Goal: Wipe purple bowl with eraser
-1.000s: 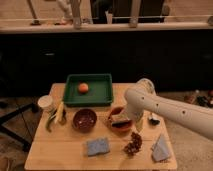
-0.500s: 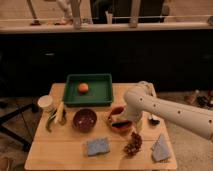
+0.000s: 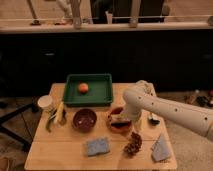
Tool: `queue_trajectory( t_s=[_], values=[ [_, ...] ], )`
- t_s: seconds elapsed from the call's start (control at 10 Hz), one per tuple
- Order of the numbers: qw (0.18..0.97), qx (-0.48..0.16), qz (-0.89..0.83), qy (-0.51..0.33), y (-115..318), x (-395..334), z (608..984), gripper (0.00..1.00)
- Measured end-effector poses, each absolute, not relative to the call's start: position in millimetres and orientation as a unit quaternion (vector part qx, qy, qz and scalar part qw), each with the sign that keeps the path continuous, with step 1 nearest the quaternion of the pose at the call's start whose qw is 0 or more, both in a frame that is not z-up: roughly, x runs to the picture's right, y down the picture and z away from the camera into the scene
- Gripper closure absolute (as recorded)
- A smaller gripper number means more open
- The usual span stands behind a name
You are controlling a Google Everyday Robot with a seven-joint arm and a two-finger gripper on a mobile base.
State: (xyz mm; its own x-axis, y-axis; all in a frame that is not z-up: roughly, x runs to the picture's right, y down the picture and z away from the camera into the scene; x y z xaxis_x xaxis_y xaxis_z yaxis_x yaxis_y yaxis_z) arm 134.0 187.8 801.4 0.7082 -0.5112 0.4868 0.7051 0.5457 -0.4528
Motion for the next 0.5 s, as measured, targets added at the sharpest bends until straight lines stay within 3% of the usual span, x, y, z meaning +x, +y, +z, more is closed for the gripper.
queue_trajectory(
  t_s=[0.5],
  values=[
    [0.881,-0.336,-0.307,-0.131,165,131,799,0.2]
  ],
)
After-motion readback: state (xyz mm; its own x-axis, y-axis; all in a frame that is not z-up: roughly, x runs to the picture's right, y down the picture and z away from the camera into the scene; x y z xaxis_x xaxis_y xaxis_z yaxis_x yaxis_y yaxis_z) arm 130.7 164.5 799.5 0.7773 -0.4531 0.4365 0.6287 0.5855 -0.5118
